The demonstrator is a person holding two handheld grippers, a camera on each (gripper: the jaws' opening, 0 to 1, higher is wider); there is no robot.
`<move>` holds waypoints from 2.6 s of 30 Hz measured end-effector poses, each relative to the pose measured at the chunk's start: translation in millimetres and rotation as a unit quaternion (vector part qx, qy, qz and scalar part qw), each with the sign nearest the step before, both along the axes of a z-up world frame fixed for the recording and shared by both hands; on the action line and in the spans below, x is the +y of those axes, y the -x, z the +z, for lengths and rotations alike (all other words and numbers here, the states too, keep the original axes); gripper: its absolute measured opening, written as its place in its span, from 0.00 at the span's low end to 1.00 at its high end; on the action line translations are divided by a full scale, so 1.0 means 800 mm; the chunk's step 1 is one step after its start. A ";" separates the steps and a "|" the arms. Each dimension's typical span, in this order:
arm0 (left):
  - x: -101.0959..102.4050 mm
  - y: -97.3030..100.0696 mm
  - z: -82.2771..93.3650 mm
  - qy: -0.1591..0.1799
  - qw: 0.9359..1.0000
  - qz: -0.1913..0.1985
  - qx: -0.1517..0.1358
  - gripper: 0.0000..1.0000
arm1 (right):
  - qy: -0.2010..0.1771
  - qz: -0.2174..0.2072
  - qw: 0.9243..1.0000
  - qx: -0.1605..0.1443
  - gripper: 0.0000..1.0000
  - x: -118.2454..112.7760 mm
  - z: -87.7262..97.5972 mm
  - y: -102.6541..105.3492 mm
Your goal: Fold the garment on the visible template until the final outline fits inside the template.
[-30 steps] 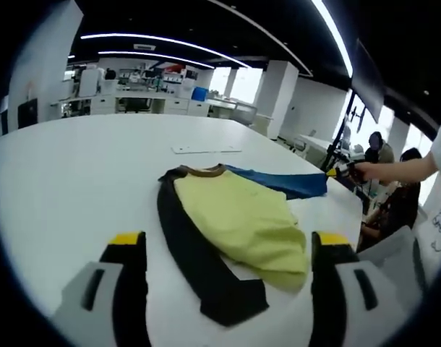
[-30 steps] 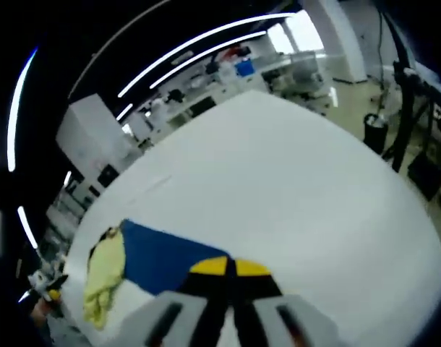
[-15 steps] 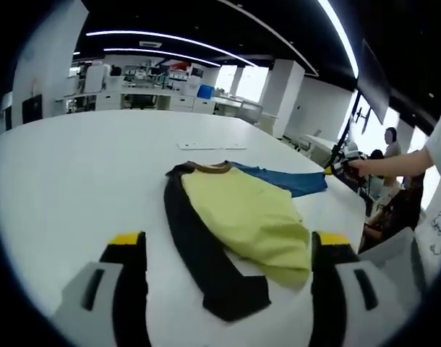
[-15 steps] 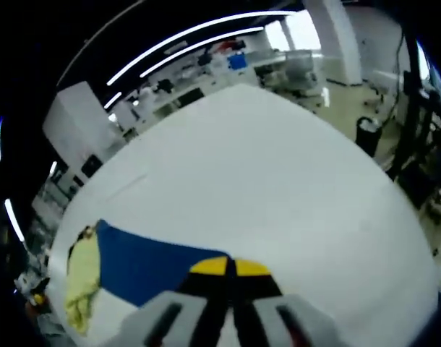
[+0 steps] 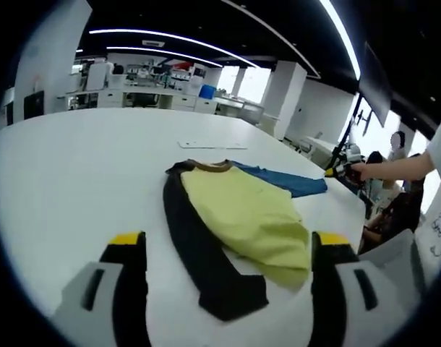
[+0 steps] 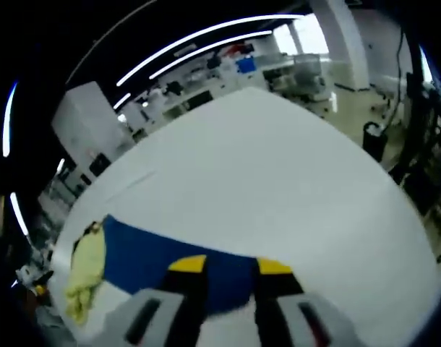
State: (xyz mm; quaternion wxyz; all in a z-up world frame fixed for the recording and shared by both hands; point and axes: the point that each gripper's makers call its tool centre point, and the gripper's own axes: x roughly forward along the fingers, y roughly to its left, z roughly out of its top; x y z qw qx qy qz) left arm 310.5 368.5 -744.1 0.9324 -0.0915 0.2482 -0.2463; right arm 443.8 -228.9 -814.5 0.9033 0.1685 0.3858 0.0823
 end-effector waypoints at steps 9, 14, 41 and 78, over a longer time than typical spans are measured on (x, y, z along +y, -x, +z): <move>-0.006 0.003 -0.001 0.004 1.000 -0.004 0.001 0.92 | -0.007 0.017 1.000 0.012 0.33 0.007 -0.013 0.034; -0.007 0.003 -0.003 0.005 1.000 -0.003 0.002 0.92 | -0.017 0.017 1.000 0.008 0.33 0.013 -0.012 0.036; -0.013 0.004 -0.010 0.024 1.000 0.005 0.002 0.91 | -0.041 -0.023 0.999 -0.005 0.00 0.019 -0.007 0.030; -0.007 0.018 -0.013 0.028 1.000 0.013 0.002 0.91 | 0.051 0.138 0.986 -0.076 0.92 0.051 0.017 0.054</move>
